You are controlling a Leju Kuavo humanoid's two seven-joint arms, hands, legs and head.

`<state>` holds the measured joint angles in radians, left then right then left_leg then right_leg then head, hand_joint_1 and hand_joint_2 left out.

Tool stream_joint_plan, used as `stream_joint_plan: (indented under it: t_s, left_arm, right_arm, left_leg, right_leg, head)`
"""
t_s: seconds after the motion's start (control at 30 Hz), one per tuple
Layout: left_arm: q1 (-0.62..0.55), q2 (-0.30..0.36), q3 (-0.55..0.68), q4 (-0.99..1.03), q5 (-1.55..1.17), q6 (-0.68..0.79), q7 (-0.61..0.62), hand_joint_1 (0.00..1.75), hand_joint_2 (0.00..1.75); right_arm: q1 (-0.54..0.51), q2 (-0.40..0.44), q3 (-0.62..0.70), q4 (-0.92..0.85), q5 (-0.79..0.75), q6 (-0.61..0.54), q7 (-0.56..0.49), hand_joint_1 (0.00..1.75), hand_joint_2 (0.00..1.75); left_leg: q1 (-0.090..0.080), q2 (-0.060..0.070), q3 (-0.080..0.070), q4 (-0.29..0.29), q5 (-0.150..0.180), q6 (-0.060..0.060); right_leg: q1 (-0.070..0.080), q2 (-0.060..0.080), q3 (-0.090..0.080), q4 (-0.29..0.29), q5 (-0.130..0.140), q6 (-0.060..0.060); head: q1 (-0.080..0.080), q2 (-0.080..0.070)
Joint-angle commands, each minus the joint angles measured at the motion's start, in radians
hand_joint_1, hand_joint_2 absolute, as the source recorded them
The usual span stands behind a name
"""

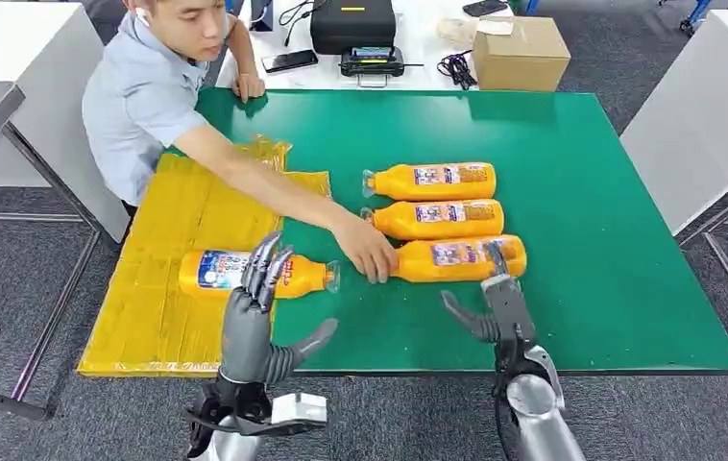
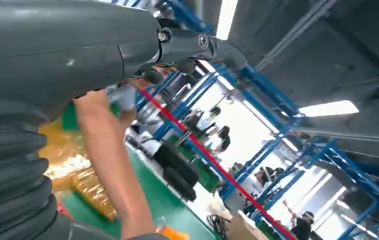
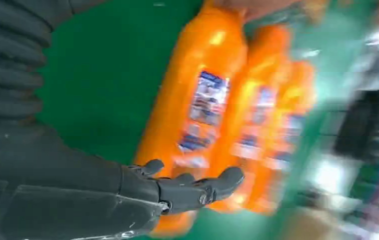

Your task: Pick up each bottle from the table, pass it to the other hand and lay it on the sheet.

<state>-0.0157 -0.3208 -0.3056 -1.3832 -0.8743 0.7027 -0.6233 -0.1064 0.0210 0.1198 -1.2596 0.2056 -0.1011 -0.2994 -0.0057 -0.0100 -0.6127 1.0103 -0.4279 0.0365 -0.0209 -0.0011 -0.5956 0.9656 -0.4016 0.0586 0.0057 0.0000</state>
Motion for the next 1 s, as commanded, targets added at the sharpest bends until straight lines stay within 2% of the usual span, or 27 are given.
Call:
stream_joint_plan:
  t_s: [0.03, 0.1, 0.2, 0.23, 0.3, 0.4, 0.87, 1.0]
  left_arm:
    - [-0.015, -0.028, -0.018, 0.142, 0.068, -0.005, -0.054, 0.0, 1.75]
    - [-0.006, -0.028, -0.008, 0.131, 0.052, -0.005, -0.058, 0.0, 1.75]
    - [0.03, -0.028, -0.011, 0.045, -0.016, -0.005, -0.014, 0.0, 1.75]
    - [0.031, -0.028, -0.011, 0.037, -0.024, -0.005, -0.011, 0.0, 1.75]
    - [0.041, -0.028, 0.01, -0.012, -0.093, -0.005, 0.0, 0.0, 1.75]
    - [0.033, -0.028, 0.002, 0.003, -0.08, -0.005, 0.003, 0.0, 1.75]
    - [0.033, -0.028, 0.002, 0.003, -0.08, -0.005, 0.003, 0.0, 1.75]
    - [0.024, -0.028, -0.013, 0.028, -0.069, -0.005, 0.008, 0.0, 1.75]
  right_arm:
    - [-0.064, -0.001, 0.05, 0.076, 0.144, -0.122, -0.112, 0.0, 1.75]
    - [-0.059, 0.0, 0.053, 0.036, 0.189, -0.173, -0.101, 0.0, 1.75]
    - [-0.054, -0.039, 0.118, 0.031, 0.464, -0.337, -0.069, 0.0, 1.75]
    - [-0.052, -0.047, 0.13, 0.033, 0.497, -0.345, -0.066, 0.0, 1.75]
    - [-0.049, -0.047, 0.129, 0.032, 0.464, -0.302, -0.063, 0.0, 1.75]
    - [-0.043, -0.071, 0.16, 0.035, 0.582, -0.363, -0.059, 0.0, 1.75]
    - [-0.043, -0.071, 0.16, 0.035, 0.582, -0.363, -0.059, 0.0, 1.75]
    - [-0.046, -0.102, 0.208, 0.027, 0.706, -0.371, -0.024, 0.0, 1.75]
  left_leg:
    - [0.0, 0.003, 0.003, -0.001, -0.001, -0.001]
    - [0.001, 0.002, 0.004, 0.0, -0.002, -0.002]
    - [0.001, 0.004, 0.007, 0.001, -0.004, -0.003]
    - [0.001, 0.004, 0.005, 0.0, -0.003, -0.002]
    - [0.001, 0.003, 0.004, 0.001, -0.002, -0.001]
    - [0.001, 0.002, 0.003, 0.0, -0.001, -0.001]
    - [0.001, 0.002, 0.004, 0.0, -0.002, -0.002]
    - [0.001, 0.001, 0.002, 0.0, -0.001, -0.001]
  right_leg:
    - [0.001, 0.002, 0.002, -0.001, 0.0, -0.002]
    - [0.001, 0.001, 0.003, -0.001, -0.001, -0.002]
    - [0.002, 0.003, 0.005, 0.0, -0.002, -0.003]
    - [0.001, 0.003, 0.003, 0.0, -0.001, -0.002]
    - [0.001, 0.001, 0.003, 0.0, -0.002, -0.002]
    - [0.001, 0.001, 0.002, 0.0, -0.001, -0.001]
    - [0.001, 0.001, 0.003, 0.0, -0.002, -0.002]
    - [0.001, 0.0, 0.002, 0.0, -0.001, -0.001]
  head:
    - [0.0, 0.0]
    - [0.0, 0.0]
    - [-0.001, 0.0]
    - [0.0, 0.0]
    - [0.0, 0.0]
    - [0.0, 0.0]
    - [0.0, 0.0]
    - [0.0, 0.0]
